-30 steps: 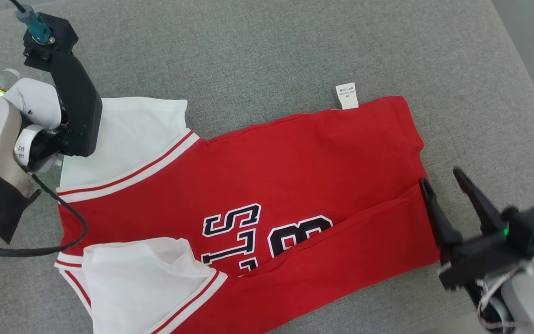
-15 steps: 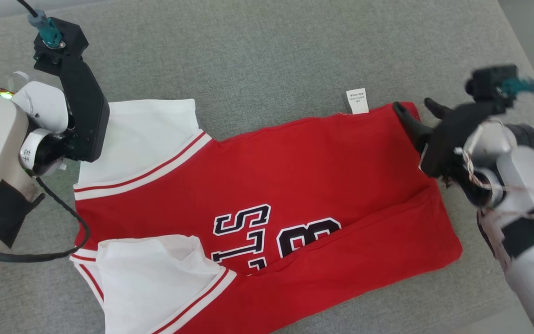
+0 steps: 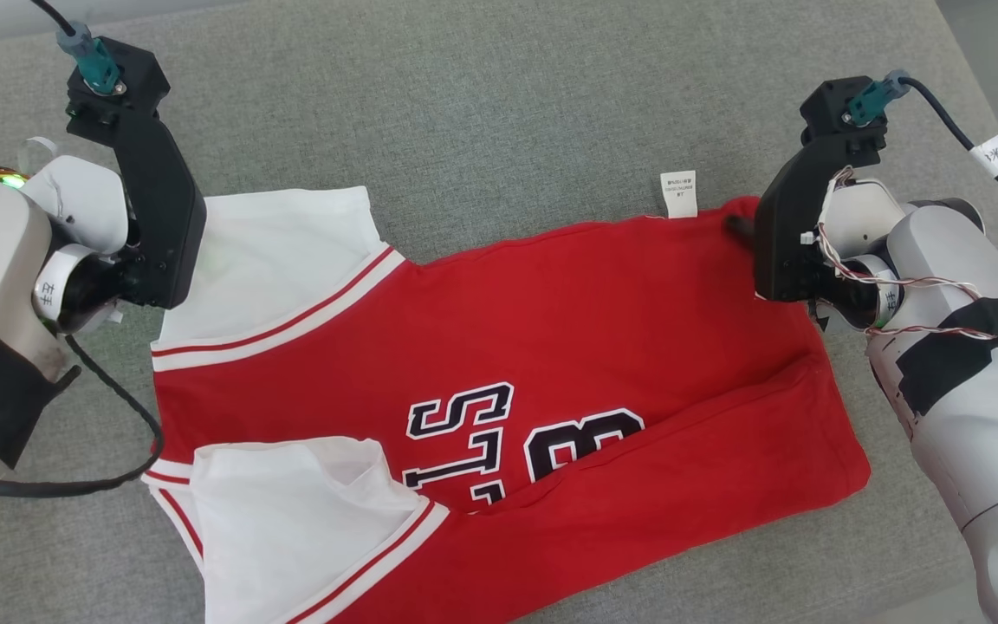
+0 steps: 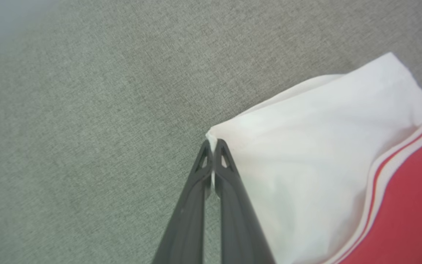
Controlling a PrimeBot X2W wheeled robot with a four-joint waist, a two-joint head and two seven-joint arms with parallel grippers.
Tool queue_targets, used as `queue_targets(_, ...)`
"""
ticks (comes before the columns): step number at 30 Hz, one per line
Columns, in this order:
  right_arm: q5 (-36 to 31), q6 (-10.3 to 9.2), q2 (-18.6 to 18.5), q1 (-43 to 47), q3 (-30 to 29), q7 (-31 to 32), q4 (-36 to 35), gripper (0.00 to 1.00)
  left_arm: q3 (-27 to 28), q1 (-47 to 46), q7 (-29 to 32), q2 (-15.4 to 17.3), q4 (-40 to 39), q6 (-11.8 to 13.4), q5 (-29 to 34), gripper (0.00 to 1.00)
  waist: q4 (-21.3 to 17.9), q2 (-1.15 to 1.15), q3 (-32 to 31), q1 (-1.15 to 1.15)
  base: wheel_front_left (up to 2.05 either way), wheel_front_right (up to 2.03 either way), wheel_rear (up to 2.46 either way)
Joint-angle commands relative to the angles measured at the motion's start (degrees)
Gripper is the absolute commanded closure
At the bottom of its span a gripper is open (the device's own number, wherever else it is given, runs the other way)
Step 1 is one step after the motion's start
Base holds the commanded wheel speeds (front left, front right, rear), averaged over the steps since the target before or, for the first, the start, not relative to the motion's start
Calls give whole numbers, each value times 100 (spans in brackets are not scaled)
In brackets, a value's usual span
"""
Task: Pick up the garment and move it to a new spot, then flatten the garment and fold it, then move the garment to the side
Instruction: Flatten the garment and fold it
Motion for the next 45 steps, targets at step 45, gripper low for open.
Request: queue_targets(45, 2109, -10, -2275, 2294, 1306, -3702, -2306, 100, -254, 2335, -3668, 1957, -4200, 1118, -1820, 100, 678, -1, -468, 0, 0, 0, 0)
